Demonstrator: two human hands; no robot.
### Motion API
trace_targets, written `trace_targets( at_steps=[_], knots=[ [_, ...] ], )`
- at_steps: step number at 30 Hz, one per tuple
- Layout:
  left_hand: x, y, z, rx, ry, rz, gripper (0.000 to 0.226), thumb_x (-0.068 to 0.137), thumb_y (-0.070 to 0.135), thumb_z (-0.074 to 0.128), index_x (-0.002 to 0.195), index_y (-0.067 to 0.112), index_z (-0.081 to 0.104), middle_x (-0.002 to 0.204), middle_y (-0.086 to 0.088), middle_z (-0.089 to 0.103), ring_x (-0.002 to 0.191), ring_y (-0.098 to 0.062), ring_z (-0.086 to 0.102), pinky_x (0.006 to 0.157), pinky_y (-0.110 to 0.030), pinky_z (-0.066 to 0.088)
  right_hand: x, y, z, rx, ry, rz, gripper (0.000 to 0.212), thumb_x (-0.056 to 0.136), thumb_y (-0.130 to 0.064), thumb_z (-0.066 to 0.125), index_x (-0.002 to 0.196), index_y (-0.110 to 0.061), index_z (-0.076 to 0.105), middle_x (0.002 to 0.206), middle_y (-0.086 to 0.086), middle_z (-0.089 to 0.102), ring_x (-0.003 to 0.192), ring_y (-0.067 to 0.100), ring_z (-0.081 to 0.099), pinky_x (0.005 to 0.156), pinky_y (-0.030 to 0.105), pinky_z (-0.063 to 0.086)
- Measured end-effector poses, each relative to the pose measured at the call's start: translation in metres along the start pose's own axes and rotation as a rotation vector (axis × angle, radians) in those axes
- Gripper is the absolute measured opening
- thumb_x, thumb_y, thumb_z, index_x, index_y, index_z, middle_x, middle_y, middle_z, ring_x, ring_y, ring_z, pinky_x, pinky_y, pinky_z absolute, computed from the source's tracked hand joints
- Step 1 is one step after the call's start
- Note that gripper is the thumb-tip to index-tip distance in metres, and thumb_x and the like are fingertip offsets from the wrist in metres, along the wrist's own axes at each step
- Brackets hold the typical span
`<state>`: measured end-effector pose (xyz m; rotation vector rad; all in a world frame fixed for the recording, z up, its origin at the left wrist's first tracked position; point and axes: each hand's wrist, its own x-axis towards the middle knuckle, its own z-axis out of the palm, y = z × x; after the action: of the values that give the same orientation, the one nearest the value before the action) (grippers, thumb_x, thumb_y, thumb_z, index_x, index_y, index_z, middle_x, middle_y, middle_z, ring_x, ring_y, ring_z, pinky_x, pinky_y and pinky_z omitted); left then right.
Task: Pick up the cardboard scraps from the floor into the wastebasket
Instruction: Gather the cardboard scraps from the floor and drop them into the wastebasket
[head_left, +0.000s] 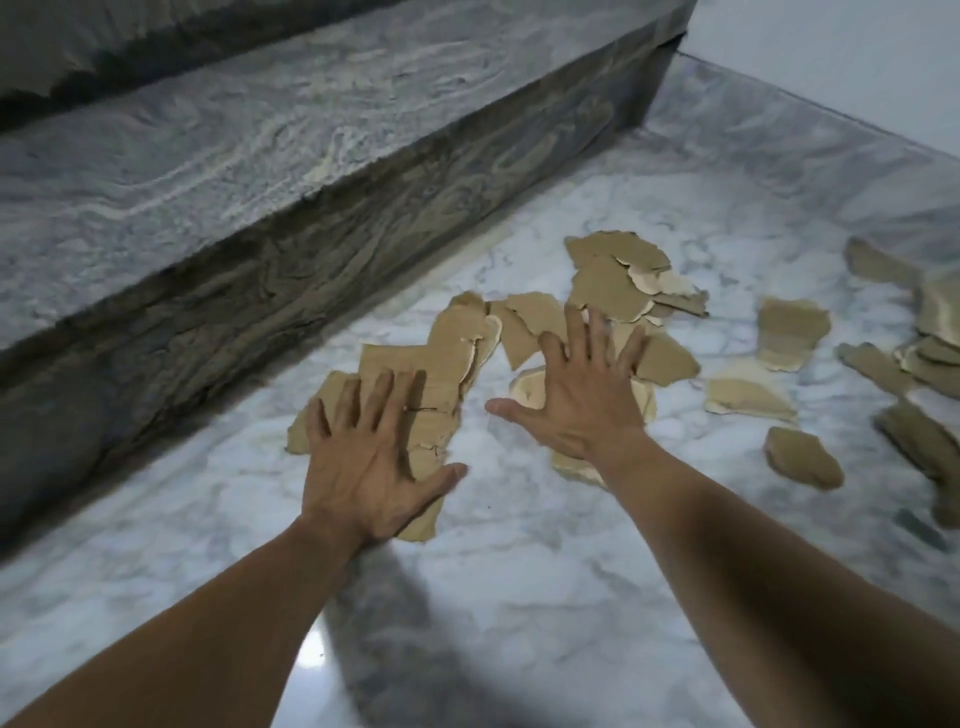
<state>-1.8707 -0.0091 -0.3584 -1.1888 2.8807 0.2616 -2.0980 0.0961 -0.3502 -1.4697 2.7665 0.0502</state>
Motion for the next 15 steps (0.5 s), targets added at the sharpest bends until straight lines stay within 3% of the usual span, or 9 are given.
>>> trace_targets(
  at_steps=[2,5,7,9,10,12,13,15],
  knots=[
    [0.0,0.0,-0.005,0.017,0.036,0.021,0.111,0.073,0.097,0.027,0.161,0.033,0.011,0.162,-0.002,0.032,0.146,-0.034,0.027,0.114,-0.059,0.02,0.012,0.004,-0.001,0.05,-0.033,0.026,0.119,0.065,-0.104,0.011,0.16,-0.032,0.009,0.168,0.011,-0.016,0.152,0.038,-0.019,0.108,0.079,-0.009],
    [0.0,0.001,-0.01,0.081,0.082,0.055,0.101,0.072,0.096,0.031,0.152,0.034,0.038,0.139,-0.004,0.049,0.125,-0.032,0.041,0.098,-0.051,0.031,0.033,0.006,-0.004,0.12,-0.113,0.09,0.105,0.064,-0.105,0.008,0.154,-0.055,-0.01,0.168,0.007,-0.018,0.151,0.045,-0.017,0.105,0.082,-0.01],
    [0.001,0.0,-0.008,0.067,0.129,0.108,0.095,0.071,0.096,0.034,0.139,0.031,0.053,0.128,-0.005,0.051,0.119,-0.031,0.042,0.097,-0.05,0.032,0.044,0.007,0.0,0.13,-0.175,0.12,0.1,0.064,-0.104,0.004,0.153,-0.059,-0.004,0.17,0.005,-0.004,0.152,0.045,-0.007,0.107,0.081,-0.007],
    [0.009,0.0,-0.005,0.053,0.159,0.184,0.096,0.068,0.097,0.038,0.127,0.024,0.057,0.135,-0.01,0.047,0.135,-0.035,0.034,0.109,-0.06,0.023,0.043,0.009,0.006,0.112,-0.112,0.118,0.093,0.071,-0.099,0.008,0.153,-0.056,0.012,0.167,0.005,0.016,0.151,0.041,0.01,0.112,0.076,0.004],
    [0.017,0.002,-0.005,0.047,0.131,0.202,0.102,0.066,0.098,0.039,0.131,0.02,0.052,0.149,-0.015,0.037,0.148,-0.038,0.019,0.114,-0.066,0.011,0.039,0.008,0.009,0.099,-0.037,0.117,0.087,0.076,-0.095,0.013,0.151,-0.052,0.024,0.16,0.004,0.029,0.147,0.039,0.022,0.112,0.071,0.014],
    [0.038,0.008,-0.007,0.011,-0.009,0.178,0.124,0.06,0.103,0.039,0.147,0.014,0.032,0.169,-0.012,-0.002,0.154,-0.038,-0.011,0.117,-0.069,-0.003,0.03,0.007,0.014,0.093,0.093,0.121,0.076,0.081,-0.089,0.023,0.138,-0.043,0.043,0.142,0.003,0.048,0.128,0.036,0.042,0.105,0.059,0.03],
    [0.049,0.012,-0.007,0.0,-0.062,0.162,0.132,0.057,0.105,0.037,0.152,0.015,0.023,0.169,-0.009,-0.013,0.155,-0.037,-0.01,0.118,-0.066,-0.001,0.025,0.007,0.017,0.096,0.14,0.13,0.072,0.082,-0.086,0.029,0.132,-0.039,0.049,0.134,0.004,0.053,0.12,0.036,0.047,0.099,0.054,0.034],
    [0.067,0.02,-0.007,0.012,-0.042,0.157,0.136,0.053,0.108,0.029,0.157,0.022,0.013,0.17,-0.007,0.001,0.151,-0.036,0.01,0.117,-0.059,0.014,0.013,0.007,0.022,0.104,0.216,0.158,0.068,0.082,-0.081,0.038,0.128,-0.031,0.053,0.123,0.006,0.059,0.11,0.036,0.053,0.093,0.05,0.038]
  ],
)
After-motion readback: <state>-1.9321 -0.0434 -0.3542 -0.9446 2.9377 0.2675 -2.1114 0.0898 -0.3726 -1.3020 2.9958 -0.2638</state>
